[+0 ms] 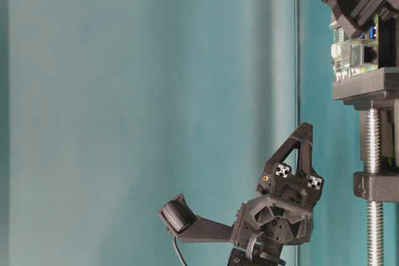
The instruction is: Insert the USB into the fixed PCB.
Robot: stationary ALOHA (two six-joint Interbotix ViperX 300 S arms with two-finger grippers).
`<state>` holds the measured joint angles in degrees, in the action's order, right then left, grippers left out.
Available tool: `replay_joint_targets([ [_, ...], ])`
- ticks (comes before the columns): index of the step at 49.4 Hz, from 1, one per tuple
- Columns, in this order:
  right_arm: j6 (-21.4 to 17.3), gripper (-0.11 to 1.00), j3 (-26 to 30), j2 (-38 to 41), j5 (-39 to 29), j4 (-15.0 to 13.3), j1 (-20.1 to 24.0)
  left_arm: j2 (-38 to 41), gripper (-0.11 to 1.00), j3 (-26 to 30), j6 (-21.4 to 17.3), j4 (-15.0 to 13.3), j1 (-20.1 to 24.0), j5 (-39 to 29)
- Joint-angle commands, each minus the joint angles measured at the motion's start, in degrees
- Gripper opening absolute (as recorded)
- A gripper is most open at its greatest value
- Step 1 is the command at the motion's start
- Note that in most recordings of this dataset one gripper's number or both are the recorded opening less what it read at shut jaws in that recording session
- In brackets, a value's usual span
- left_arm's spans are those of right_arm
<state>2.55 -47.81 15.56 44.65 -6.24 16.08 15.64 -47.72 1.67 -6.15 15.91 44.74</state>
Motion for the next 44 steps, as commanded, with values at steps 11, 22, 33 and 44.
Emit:
replay_joint_targets([
  [11,-0.4,0.0,1.2,-0.5,-1.2,0.0,2.4,-3.3,0.0,1.5,1.8,2.3,-1.9,-6.2],
  [22,-0.5,0.0,1.6,-0.5,-1.2,0.4,2.3,-13.2,0.0,-1.7,0.7,2.3,-2.8,-8.5],
  [33,-1.3,0.01,2.2,-0.5,-2.4,2.2,1.9,-22.8,0.22,-9.7,1.0,2.3,-4.5,-10.7],
  [44,-2.0,0.31,3.5,0.2,-4.8,2.2,1.9,-33.1,0.53,-17.1,0.3,2.5,-9.1,-13.6],
])
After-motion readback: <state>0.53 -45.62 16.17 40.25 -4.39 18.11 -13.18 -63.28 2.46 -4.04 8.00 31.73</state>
